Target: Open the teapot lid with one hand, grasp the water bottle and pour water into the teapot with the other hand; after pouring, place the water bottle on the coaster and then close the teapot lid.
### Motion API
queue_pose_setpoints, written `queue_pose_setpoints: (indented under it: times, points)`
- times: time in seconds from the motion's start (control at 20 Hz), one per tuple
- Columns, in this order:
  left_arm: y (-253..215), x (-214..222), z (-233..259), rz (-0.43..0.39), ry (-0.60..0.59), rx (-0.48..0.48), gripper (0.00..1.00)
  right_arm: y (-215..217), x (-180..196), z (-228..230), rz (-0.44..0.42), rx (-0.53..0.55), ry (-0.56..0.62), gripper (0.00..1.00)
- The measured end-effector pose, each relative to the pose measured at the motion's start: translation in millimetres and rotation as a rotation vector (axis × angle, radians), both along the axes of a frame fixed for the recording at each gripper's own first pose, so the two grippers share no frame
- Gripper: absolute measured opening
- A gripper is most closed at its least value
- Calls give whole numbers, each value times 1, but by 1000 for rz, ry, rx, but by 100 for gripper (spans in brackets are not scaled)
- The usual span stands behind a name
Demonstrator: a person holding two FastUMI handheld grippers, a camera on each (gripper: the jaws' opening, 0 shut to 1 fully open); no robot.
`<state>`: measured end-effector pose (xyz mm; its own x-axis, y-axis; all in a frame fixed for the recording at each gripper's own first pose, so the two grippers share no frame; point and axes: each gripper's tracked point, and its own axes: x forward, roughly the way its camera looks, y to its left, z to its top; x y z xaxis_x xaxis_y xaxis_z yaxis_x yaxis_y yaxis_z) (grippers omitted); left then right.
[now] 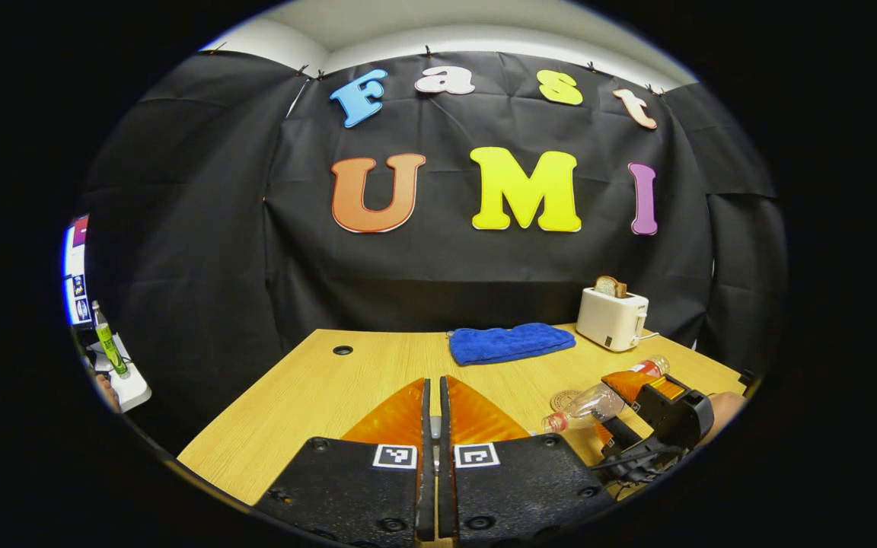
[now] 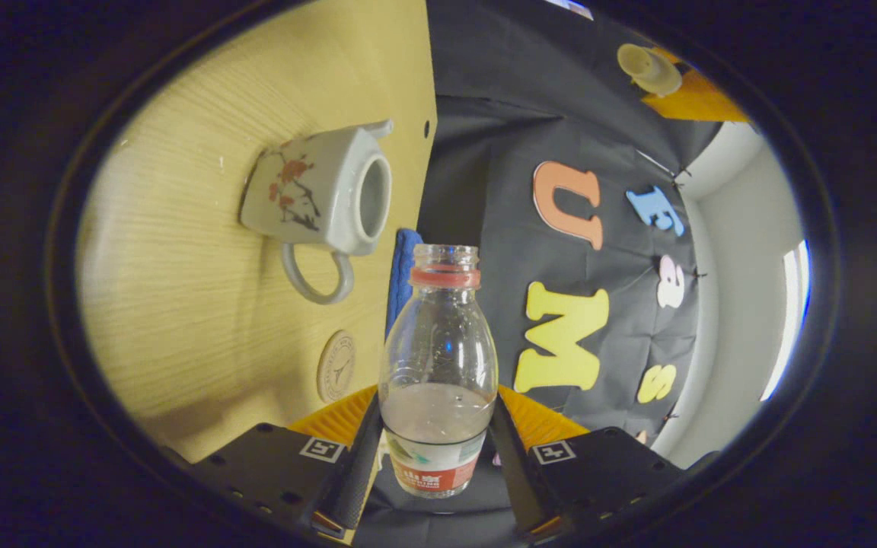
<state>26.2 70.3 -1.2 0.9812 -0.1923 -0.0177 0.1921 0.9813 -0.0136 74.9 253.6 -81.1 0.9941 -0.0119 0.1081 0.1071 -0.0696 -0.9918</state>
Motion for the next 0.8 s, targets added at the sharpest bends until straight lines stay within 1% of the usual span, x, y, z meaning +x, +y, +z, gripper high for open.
queue_pose_setpoints:
  times: [0.25,0.55,0.65,0.8]
  points:
    - [-1,0,-2,-6,8,5,4,5,-2,8,9,-139,-55,75]
    - [-2,-1,-3,-12,9,12,4,10,0,16,6,-245,-74,74]
    - [-4,-2,-3,-18,8,15,4,11,2,21,11,-280,-84,75]
    - [-2,-1,-4,-18,11,23,4,16,1,24,22,-343,-107,74]
